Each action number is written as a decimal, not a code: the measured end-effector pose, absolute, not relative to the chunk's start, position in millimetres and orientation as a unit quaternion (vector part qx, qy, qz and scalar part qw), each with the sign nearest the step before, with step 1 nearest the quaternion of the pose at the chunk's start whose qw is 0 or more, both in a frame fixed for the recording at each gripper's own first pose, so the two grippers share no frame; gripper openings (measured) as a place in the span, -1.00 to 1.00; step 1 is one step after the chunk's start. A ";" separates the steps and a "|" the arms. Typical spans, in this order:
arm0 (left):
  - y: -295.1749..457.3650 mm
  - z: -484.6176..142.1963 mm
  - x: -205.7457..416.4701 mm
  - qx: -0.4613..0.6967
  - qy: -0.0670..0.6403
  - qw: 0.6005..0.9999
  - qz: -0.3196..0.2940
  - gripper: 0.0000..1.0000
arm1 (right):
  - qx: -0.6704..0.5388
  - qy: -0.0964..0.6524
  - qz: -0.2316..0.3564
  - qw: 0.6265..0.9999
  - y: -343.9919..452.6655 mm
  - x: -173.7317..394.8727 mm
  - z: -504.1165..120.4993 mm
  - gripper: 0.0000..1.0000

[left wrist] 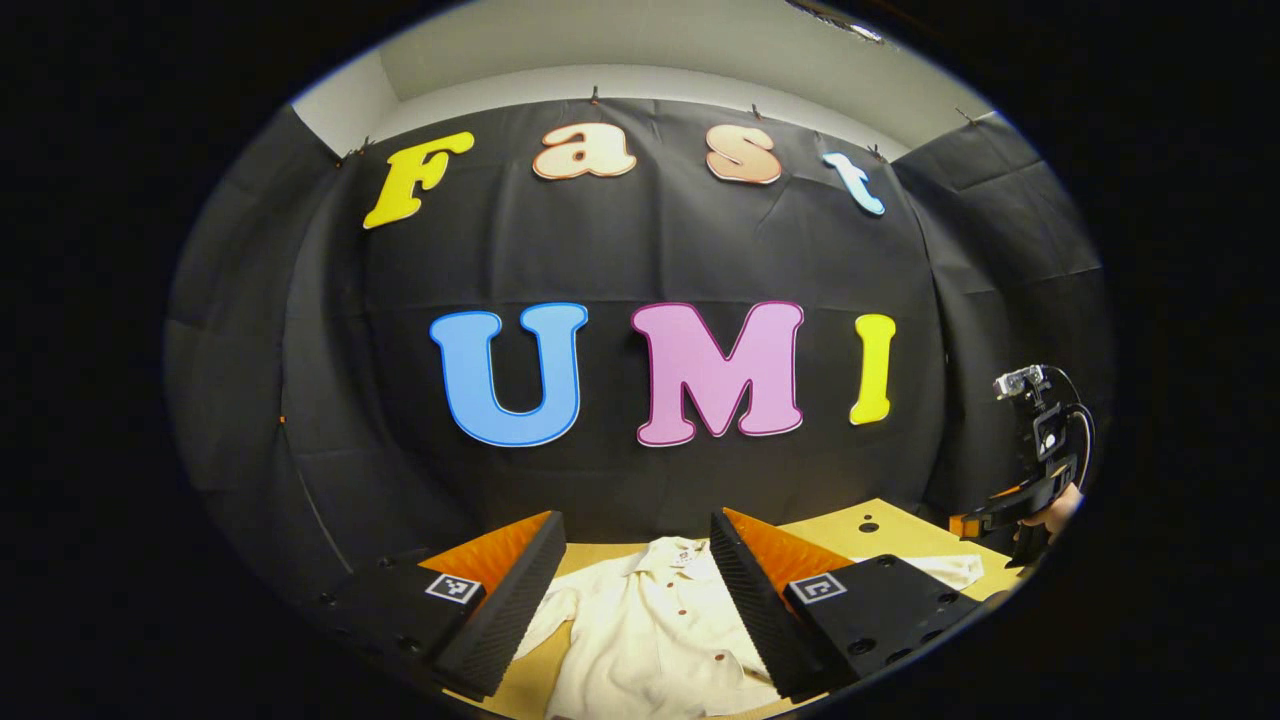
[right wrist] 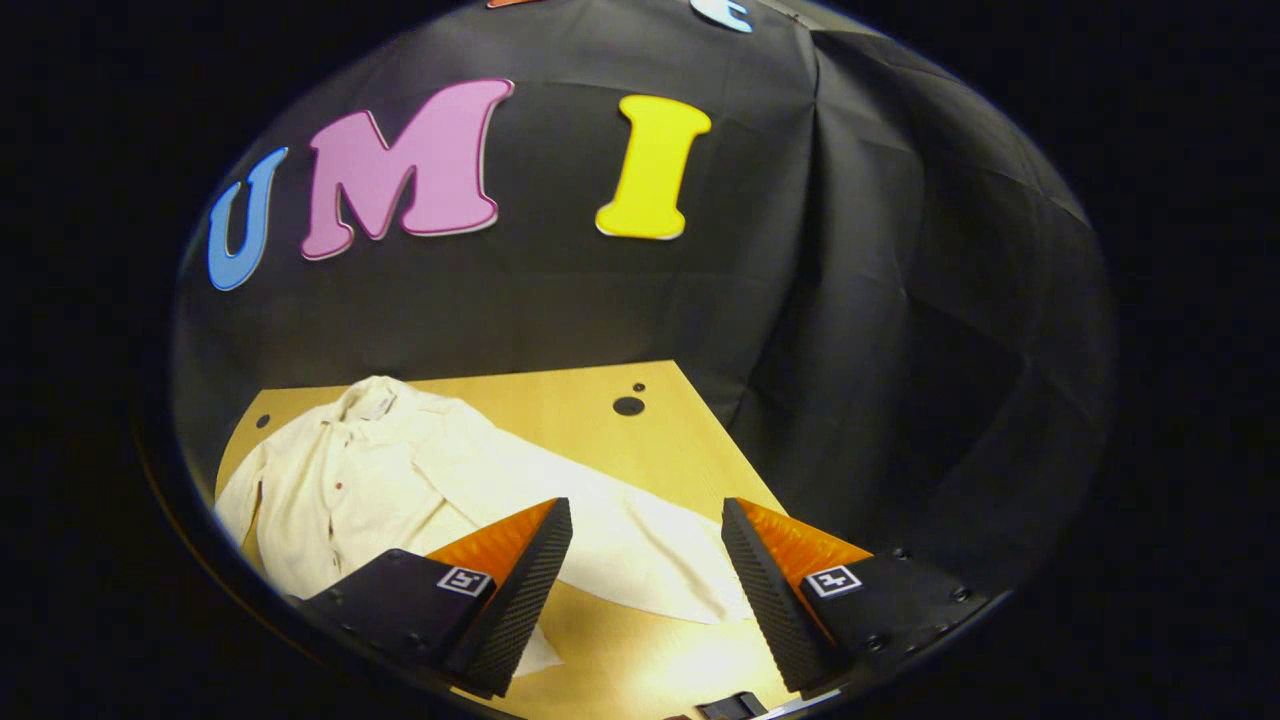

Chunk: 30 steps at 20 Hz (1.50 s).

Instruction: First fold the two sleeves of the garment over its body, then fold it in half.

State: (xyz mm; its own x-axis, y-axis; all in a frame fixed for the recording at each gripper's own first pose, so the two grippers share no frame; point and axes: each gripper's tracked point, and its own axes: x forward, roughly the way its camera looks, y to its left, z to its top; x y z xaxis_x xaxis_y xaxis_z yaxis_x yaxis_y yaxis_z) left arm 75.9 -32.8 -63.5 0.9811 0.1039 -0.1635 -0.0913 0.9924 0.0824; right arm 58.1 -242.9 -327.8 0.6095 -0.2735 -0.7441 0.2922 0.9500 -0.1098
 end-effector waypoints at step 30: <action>-81.7 -68.1 116.6 0.020 0.114 0.992 0.041 0.94 | 0.166 0.627 -0.216 0.729 -327.4 -4.1 -534.4 -0.14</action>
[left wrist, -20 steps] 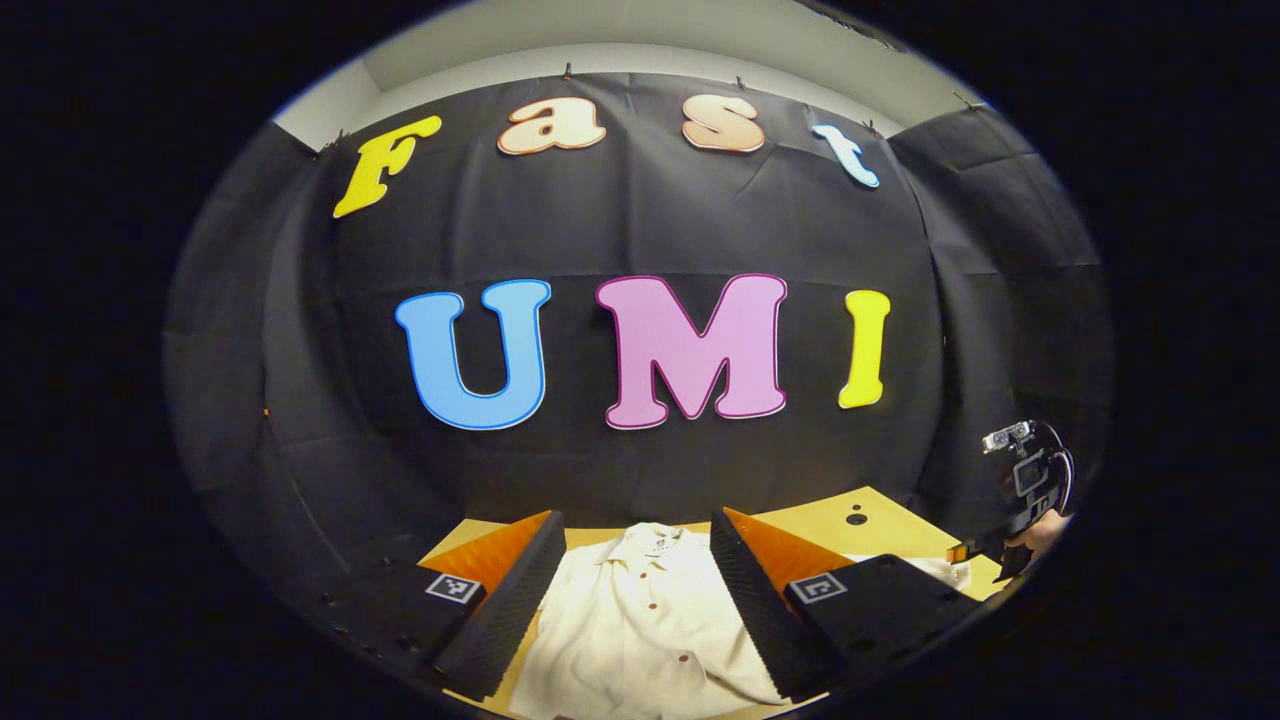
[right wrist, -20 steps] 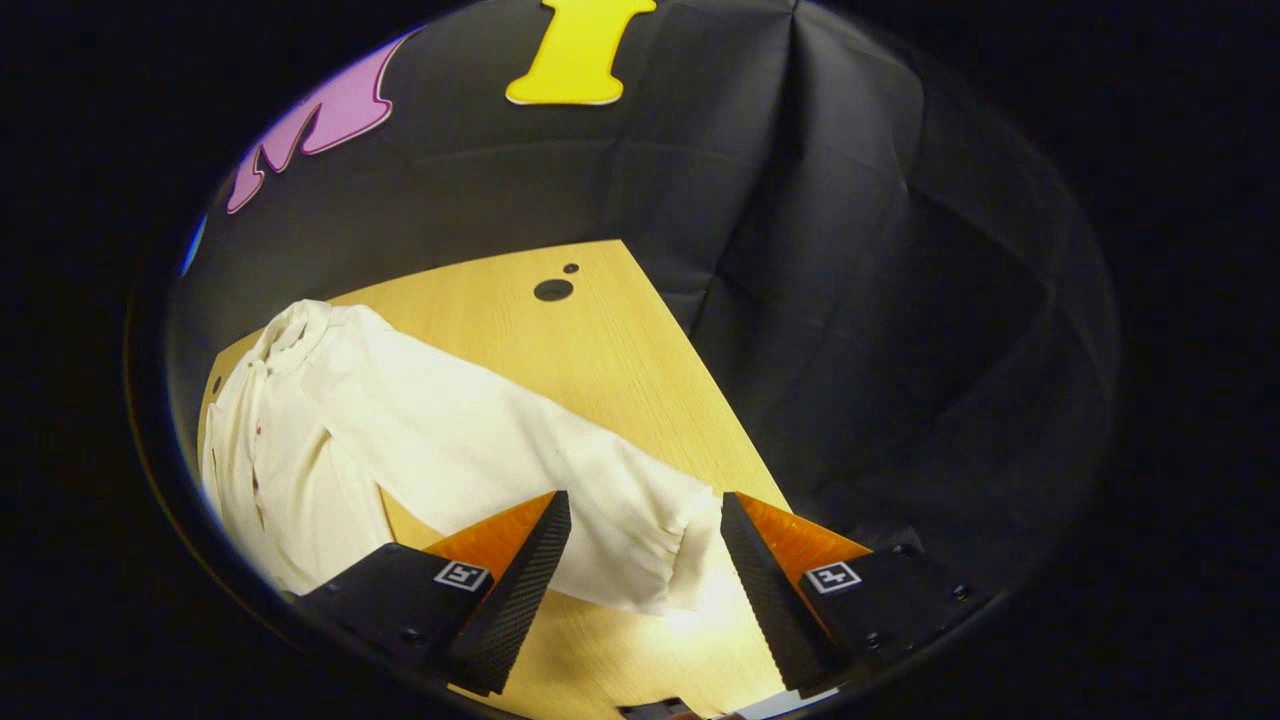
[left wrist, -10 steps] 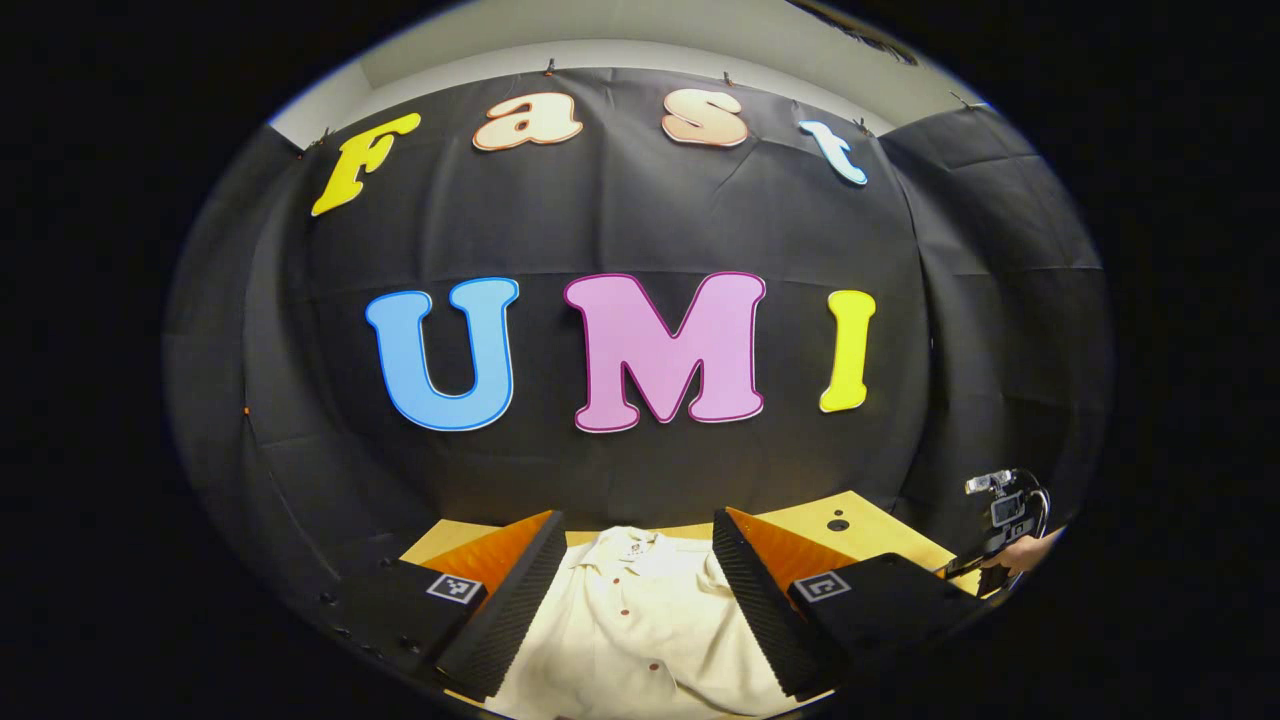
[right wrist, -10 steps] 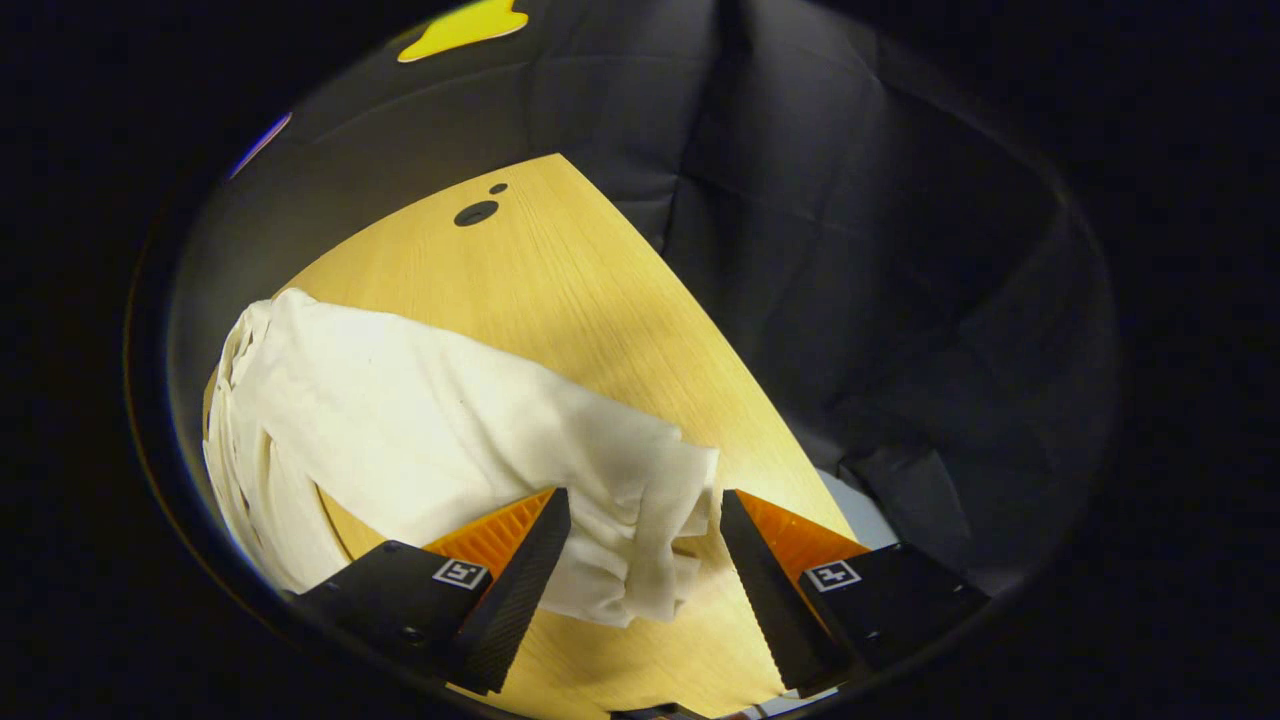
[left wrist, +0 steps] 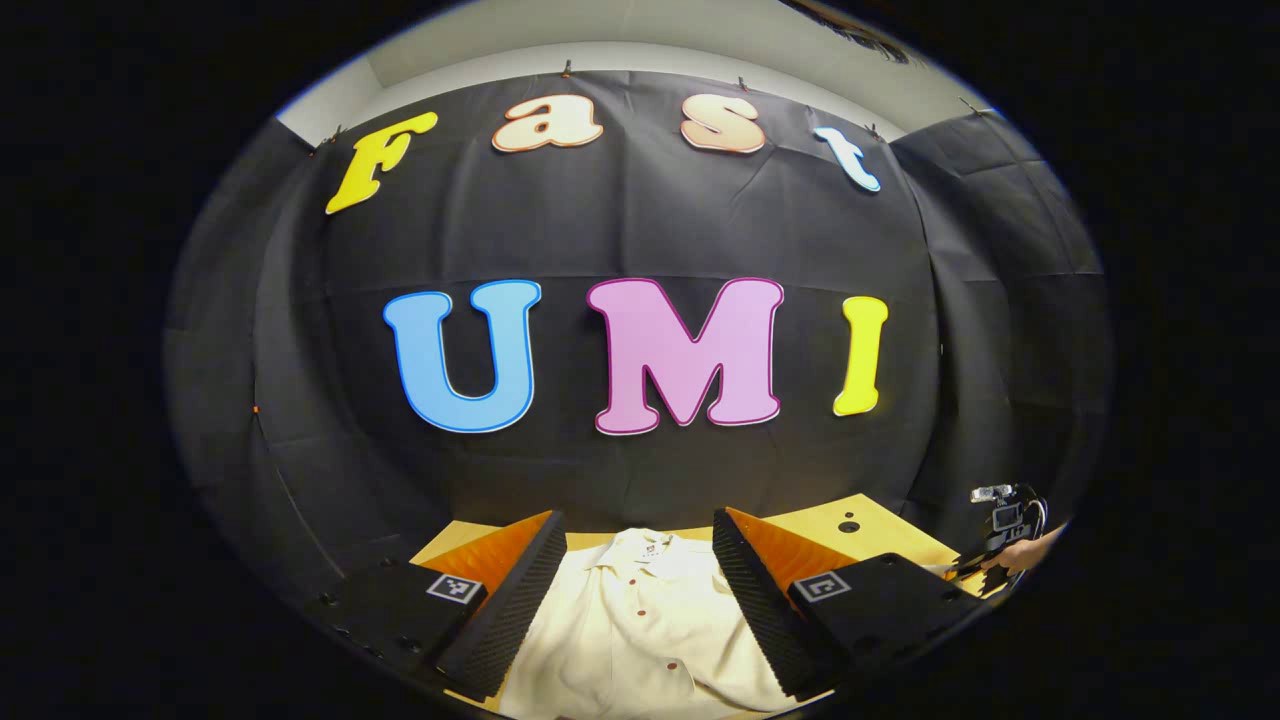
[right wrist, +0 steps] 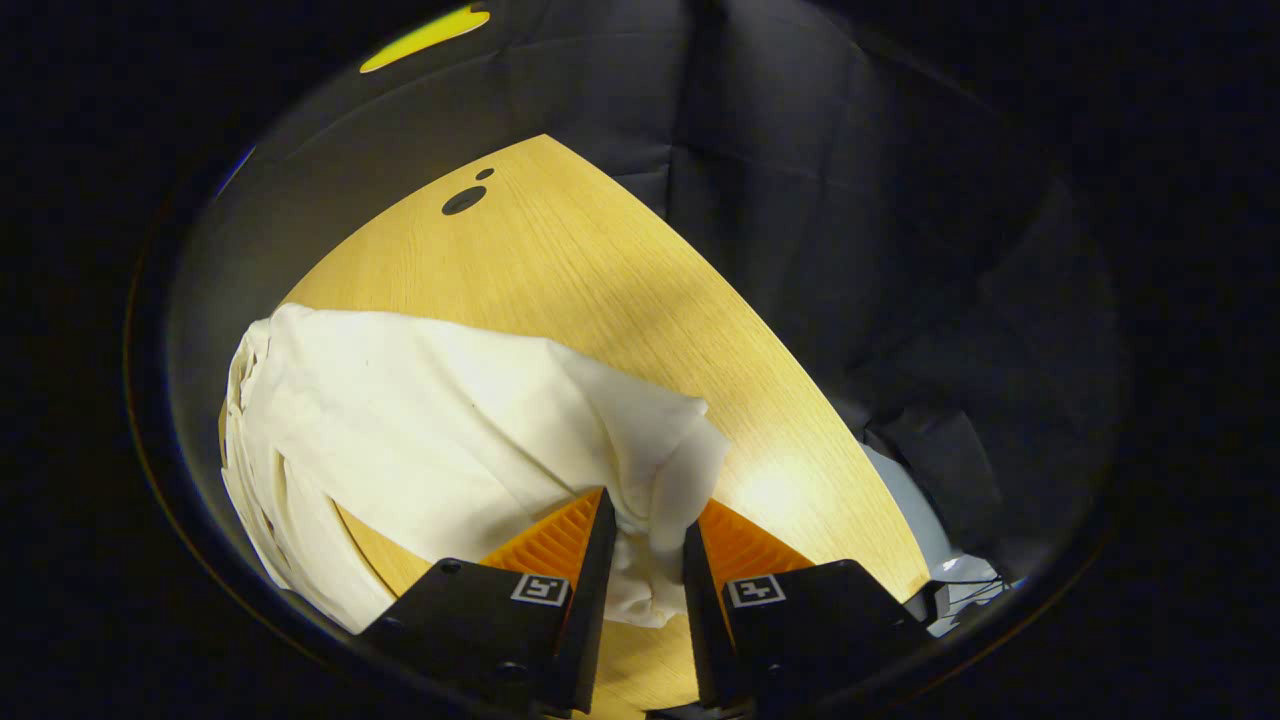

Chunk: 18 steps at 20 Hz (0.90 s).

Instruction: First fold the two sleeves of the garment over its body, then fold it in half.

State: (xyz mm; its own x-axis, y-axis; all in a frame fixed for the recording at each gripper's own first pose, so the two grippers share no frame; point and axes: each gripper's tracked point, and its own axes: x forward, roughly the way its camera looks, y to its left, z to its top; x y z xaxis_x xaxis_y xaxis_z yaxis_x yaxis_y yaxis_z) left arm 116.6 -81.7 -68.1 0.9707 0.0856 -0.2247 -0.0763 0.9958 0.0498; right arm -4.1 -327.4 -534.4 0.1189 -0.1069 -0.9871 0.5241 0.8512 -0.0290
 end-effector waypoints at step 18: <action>51.7 -87.0 79.4 0.021 0.116 0.981 0.155 0.94 | 0.144 0.516 -0.084 0.841 -228.0 148.4 -414.2 -0.91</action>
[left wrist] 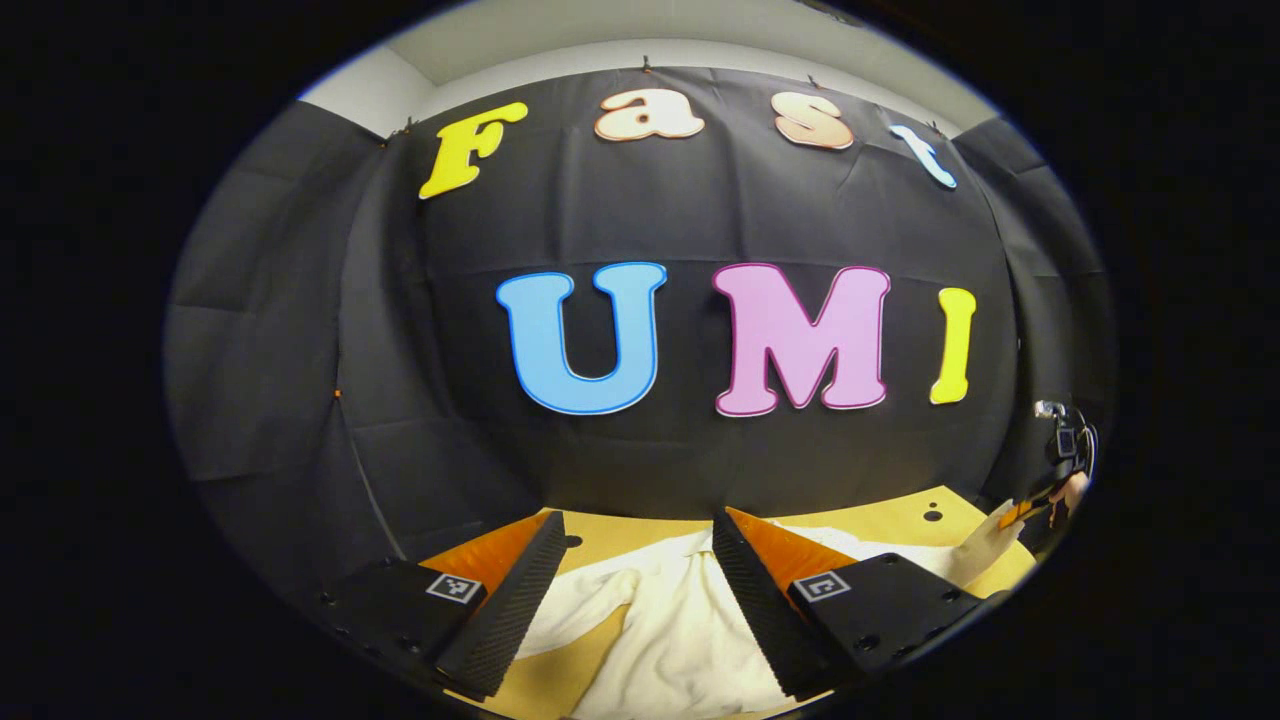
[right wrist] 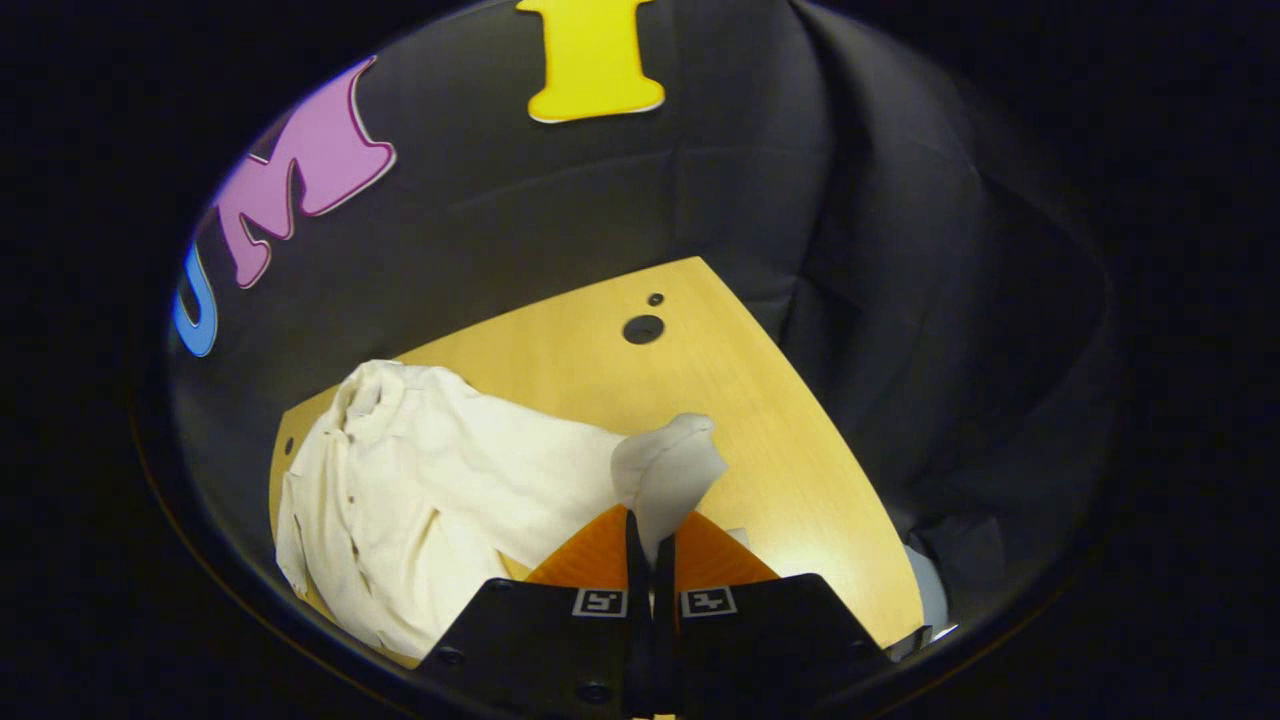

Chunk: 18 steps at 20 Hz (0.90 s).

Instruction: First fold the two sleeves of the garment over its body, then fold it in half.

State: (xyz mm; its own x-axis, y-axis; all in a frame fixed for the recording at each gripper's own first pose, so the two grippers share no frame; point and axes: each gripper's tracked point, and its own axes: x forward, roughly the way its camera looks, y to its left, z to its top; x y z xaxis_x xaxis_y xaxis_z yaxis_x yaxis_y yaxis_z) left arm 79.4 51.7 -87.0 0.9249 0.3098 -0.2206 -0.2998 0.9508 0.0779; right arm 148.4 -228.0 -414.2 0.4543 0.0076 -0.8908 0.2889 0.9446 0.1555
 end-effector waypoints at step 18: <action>179.1 -129.8 10.3 -0.003 0.157 0.957 0.245 0.94 | 0.157 0.528 0.216 0.806 192.8 205.6 -390.3 -0.91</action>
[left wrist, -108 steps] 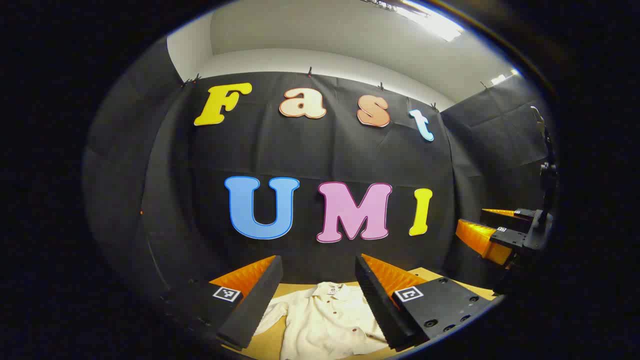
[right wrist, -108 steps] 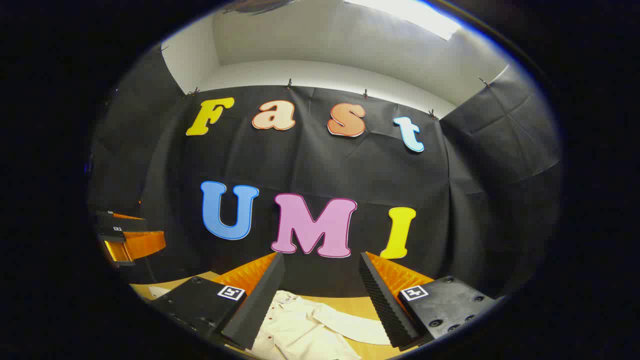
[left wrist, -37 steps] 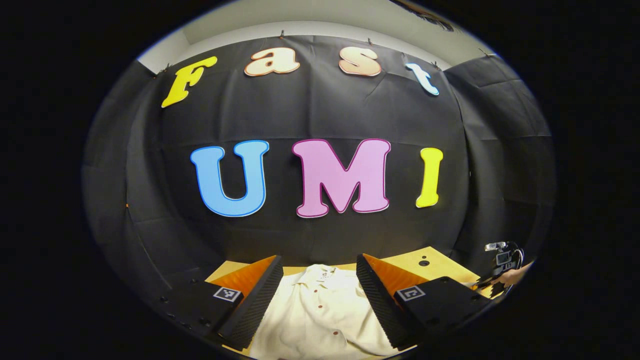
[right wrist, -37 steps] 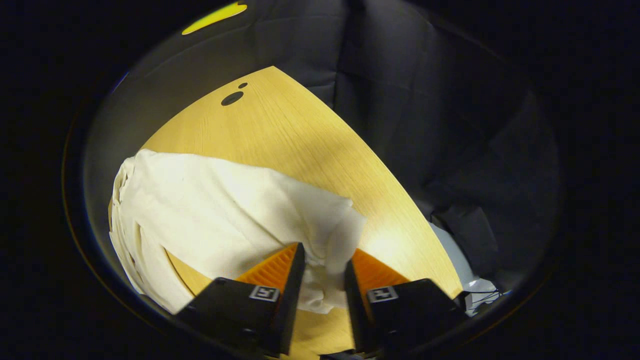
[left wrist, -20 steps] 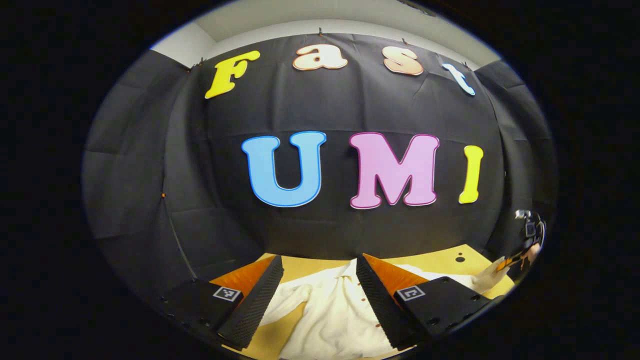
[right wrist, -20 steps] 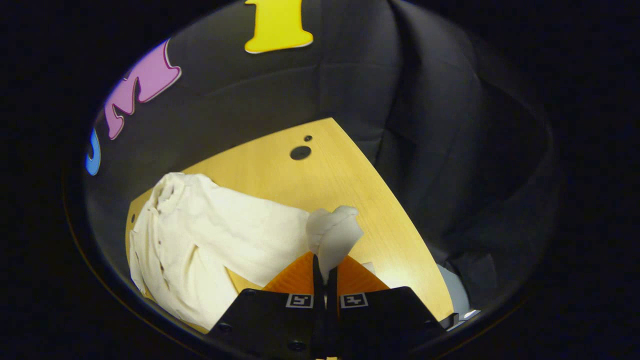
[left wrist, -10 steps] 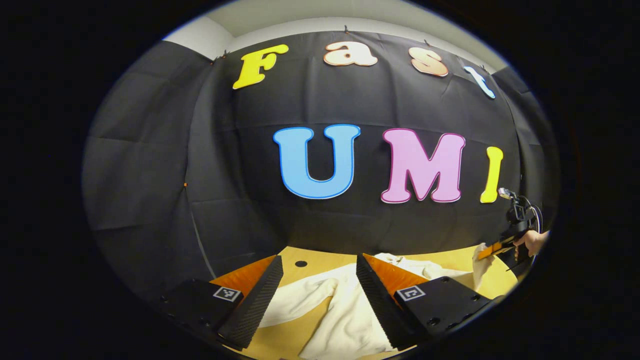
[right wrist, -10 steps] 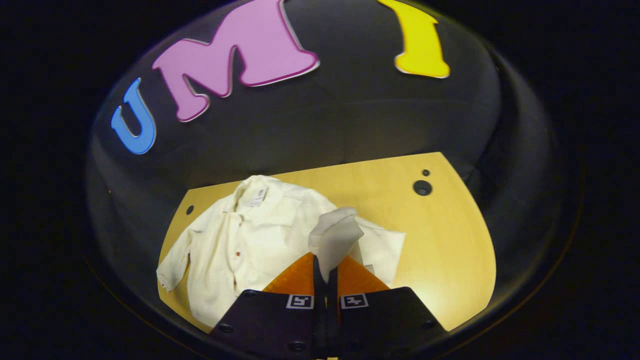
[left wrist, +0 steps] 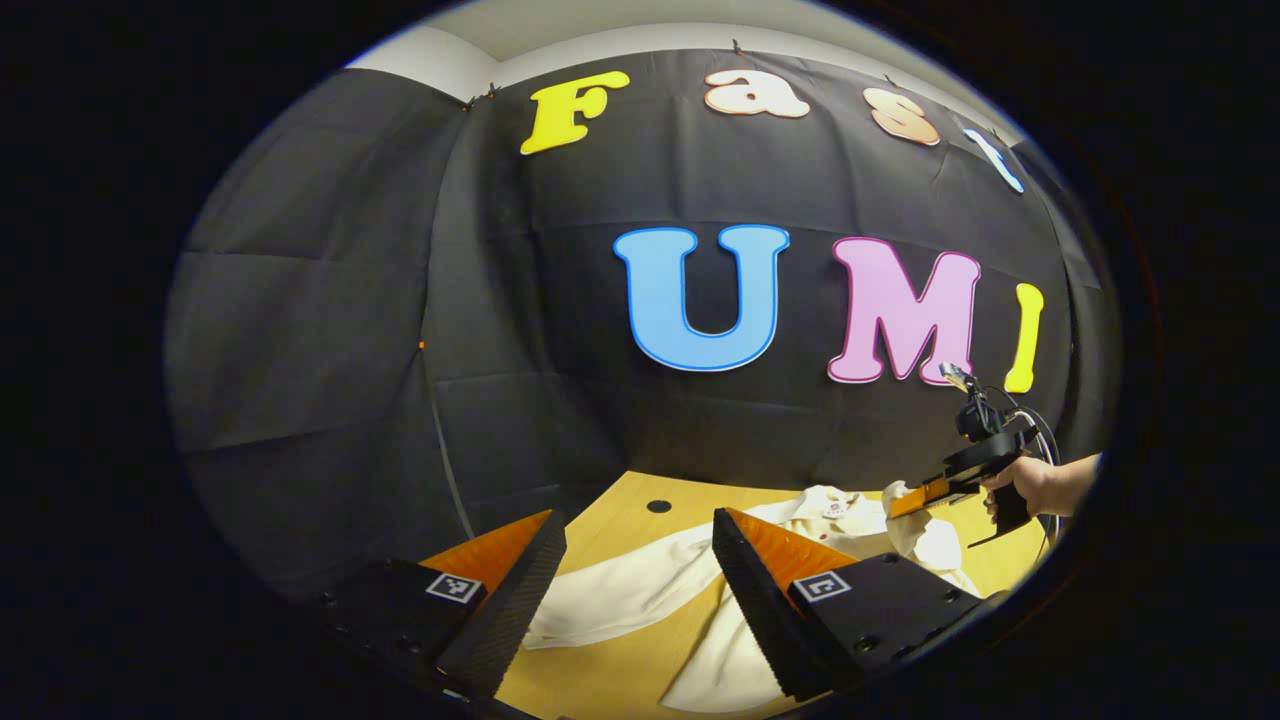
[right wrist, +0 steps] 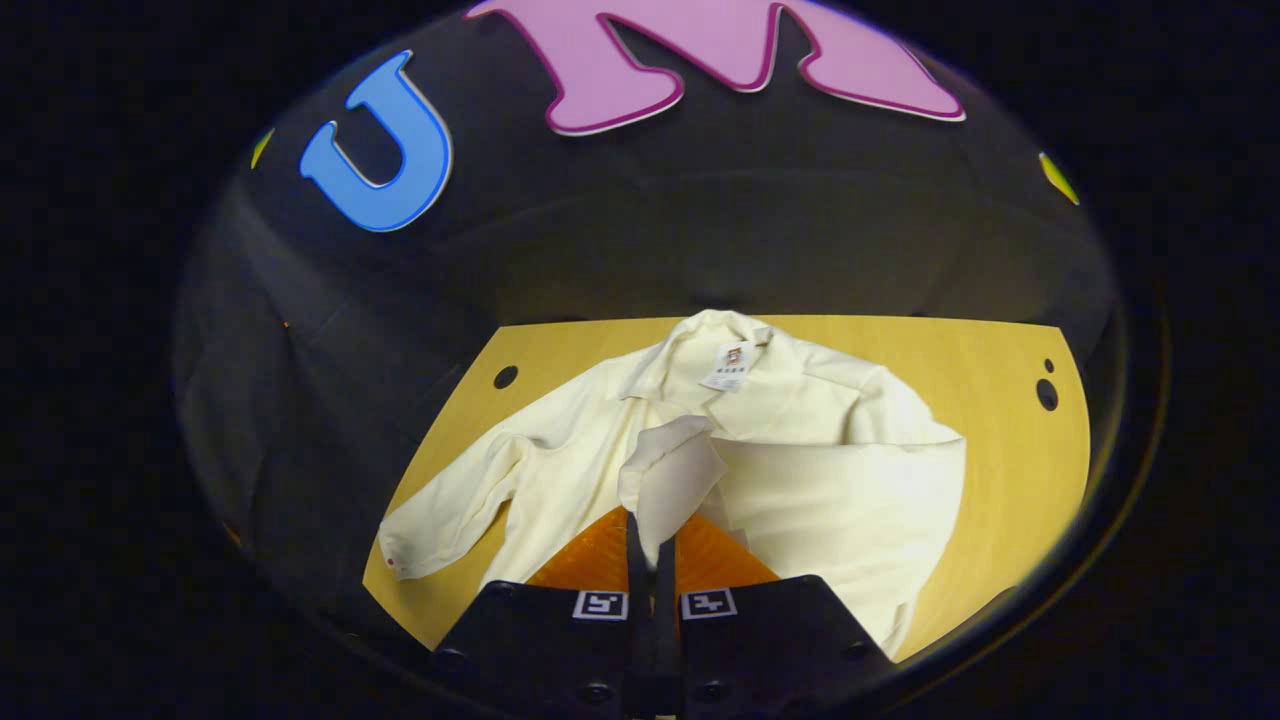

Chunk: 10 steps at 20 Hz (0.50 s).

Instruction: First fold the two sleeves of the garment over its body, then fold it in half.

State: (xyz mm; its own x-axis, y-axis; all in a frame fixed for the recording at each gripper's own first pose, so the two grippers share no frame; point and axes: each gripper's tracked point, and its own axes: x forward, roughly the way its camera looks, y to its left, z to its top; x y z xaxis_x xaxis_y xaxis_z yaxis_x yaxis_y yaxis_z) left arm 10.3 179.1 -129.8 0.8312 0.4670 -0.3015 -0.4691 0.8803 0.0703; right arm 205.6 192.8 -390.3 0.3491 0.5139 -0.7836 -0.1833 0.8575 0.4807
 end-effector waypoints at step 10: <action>201.8 -186.7 -3.7 -0.042 0.188 0.949 0.248 0.94 | 0.244 0.541 0.214 0.776 265.1 201.6 -438.7 0.38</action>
State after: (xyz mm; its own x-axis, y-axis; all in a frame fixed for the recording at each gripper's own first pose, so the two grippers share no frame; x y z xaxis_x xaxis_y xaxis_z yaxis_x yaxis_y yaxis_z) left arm -3.7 201.8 -186.7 0.8060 0.4556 -0.3779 -0.4869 0.8734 0.0144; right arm 201.6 265.1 -438.7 0.3226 0.5958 -0.7355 -0.0667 0.7894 0.6102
